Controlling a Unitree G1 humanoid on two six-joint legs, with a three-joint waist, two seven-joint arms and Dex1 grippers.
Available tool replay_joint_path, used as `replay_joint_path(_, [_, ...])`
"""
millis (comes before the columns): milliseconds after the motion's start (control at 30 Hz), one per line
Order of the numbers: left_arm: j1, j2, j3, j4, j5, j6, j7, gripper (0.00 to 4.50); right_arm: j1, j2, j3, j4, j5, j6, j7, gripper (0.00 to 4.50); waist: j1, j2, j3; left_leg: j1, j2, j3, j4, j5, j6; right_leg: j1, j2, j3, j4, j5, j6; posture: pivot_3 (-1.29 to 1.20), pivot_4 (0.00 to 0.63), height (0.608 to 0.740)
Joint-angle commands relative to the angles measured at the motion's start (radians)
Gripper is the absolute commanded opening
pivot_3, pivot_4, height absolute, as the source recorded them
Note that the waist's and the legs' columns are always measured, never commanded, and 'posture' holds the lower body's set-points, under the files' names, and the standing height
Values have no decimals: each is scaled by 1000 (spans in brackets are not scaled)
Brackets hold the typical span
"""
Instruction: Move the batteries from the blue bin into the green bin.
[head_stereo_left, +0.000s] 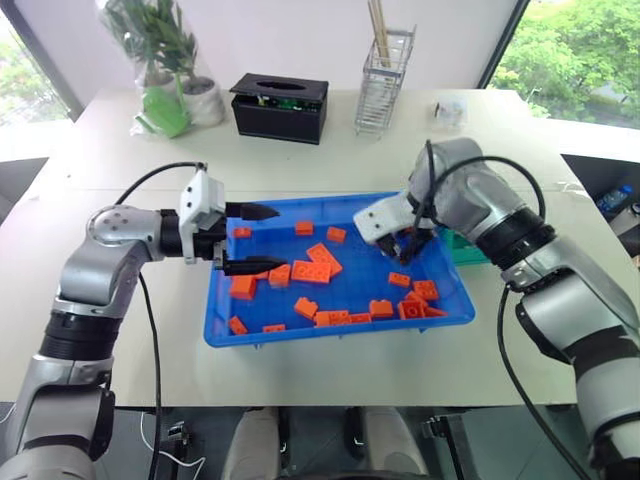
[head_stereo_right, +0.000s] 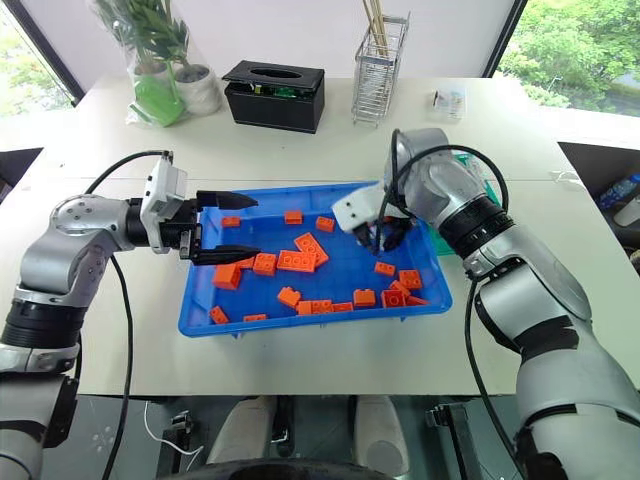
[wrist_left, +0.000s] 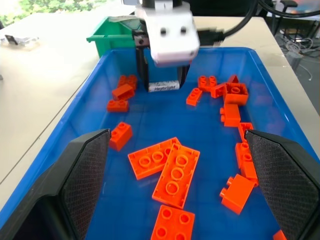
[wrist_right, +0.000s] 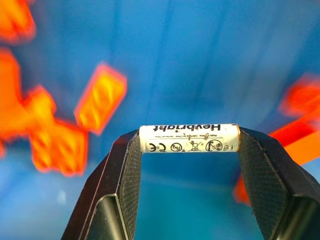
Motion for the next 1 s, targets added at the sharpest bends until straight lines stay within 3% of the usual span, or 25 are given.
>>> replay_joint_path(33, [-11, 9, 18, -7, -9, -8, -5, 4500, -66, -27, -164, -96, 93, 145, -2, 2202, 3, 0, 0, 0, 0, 0, 0, 0, 0, 0, 0, 0, 0, 0, 0, 0, 150, 736])
replay_joint_path(233, [3, 28, 37, -12, -15, 9, -3, 4500, 22, -113, -390, -136, 172, 264, -184, 2202, 12, -1, -1, 0, -1, 0, 0, 0, 0, 2, -2, -1, -2, 0, -1, 0, 150, 736])
replay_joint_path(400, [38, 29, 105, -46, -67, 79, 68, 4500, 203, -264, -596, -134, 221, 301, -360, 2202, 9, -1, 0, -1, -1, 0, 0, 0, 0, 1, -3, -1, -3, 0, -1, 0, 150, 736])
replay_joint_path(600, [77, 48, 164, -97, -123, 145, 108, 4500, 411, -313, -717, -207, 289, 361, -481, 2202, -4, 0, 0, 1, 1, 0, -1, 0, 0, 1, 0, 0, -2, 0, 0, 0, 150, 736])
replay_joint_path(733, [56, 45, 195, -84, -146, 179, 156, 4500, 476, -255, -781, -215, 353, 354, -590, 4271, -6, 0, 0, 2, 1, 0, -1, 0, 0, 1, 0, 1, -1, 0, 0, 0, 150, 736])
replay_joint_path(767, [51, 46, 200, -79, -147, 182, 161, 4500, 485, -239, -800, -222, 380, 361, -601, 4465, -4, 0, 0, 2, 1, -1, -1, 0, 0, 1, 0, 1, -1, 0, 0, 0, 150, 736])
replay_joint_path(1000, [44, 74, 212, -50, -144, 179, 168, 4500, 551, -280, -870, -257, 485, 315, -605, 4465, 11, 0, 0, 0, 0, 0, -1, 0, 0, 2, 0, 0, -2, 0, 0, 0, 150, 736])
